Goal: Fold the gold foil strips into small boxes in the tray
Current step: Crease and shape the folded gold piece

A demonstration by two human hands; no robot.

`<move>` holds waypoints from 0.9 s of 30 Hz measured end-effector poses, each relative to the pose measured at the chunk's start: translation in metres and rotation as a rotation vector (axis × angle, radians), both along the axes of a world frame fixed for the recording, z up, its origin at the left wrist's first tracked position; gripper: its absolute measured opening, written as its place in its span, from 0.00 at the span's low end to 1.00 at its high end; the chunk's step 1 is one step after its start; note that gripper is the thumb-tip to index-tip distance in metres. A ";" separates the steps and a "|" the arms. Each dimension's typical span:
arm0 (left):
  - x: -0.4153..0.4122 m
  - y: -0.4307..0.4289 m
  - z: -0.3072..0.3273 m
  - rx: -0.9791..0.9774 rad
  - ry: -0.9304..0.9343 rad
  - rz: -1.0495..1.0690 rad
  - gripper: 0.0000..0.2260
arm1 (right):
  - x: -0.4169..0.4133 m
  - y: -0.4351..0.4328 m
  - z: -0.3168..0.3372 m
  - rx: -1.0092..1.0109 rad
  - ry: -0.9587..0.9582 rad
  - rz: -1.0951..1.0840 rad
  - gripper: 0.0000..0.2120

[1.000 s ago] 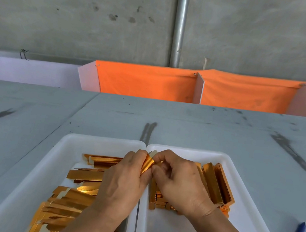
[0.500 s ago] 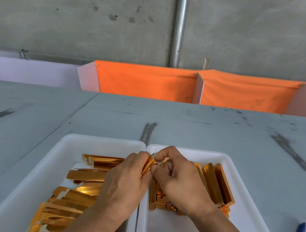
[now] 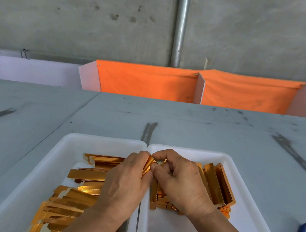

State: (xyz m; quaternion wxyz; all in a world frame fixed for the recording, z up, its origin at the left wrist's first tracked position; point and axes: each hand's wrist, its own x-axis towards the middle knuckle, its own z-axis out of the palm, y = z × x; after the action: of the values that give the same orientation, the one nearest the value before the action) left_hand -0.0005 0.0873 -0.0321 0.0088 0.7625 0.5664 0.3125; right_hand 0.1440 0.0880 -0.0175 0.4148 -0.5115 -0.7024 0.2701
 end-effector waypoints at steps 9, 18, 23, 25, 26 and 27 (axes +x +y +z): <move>-0.001 -0.002 -0.001 0.017 0.015 -0.014 0.14 | 0.001 0.001 0.002 -0.186 0.237 0.062 0.08; -0.001 -0.001 -0.001 -0.013 -0.082 -0.020 0.11 | 0.000 0.001 0.001 -0.165 0.228 0.047 0.09; -0.001 -0.001 0.000 -0.008 -0.103 -0.017 0.09 | 0.000 -0.002 0.002 -0.121 0.216 0.081 0.11; -0.002 -0.001 0.000 -0.006 -0.104 -0.018 0.09 | 0.000 -0.002 0.002 -0.124 0.216 0.081 0.10; -0.002 -0.001 -0.001 -0.007 -0.107 -0.019 0.09 | 0.000 -0.003 0.003 -0.130 0.219 0.081 0.10; -0.002 -0.001 -0.001 -0.008 -0.110 -0.021 0.09 | 0.000 -0.003 0.003 -0.136 0.225 0.081 0.10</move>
State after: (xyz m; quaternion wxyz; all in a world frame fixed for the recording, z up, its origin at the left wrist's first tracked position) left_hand -0.0022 0.0867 -0.0328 0.0461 0.7500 0.5583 0.3517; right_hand 0.1439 0.0847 -0.0143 0.4441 -0.4760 -0.6516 0.3894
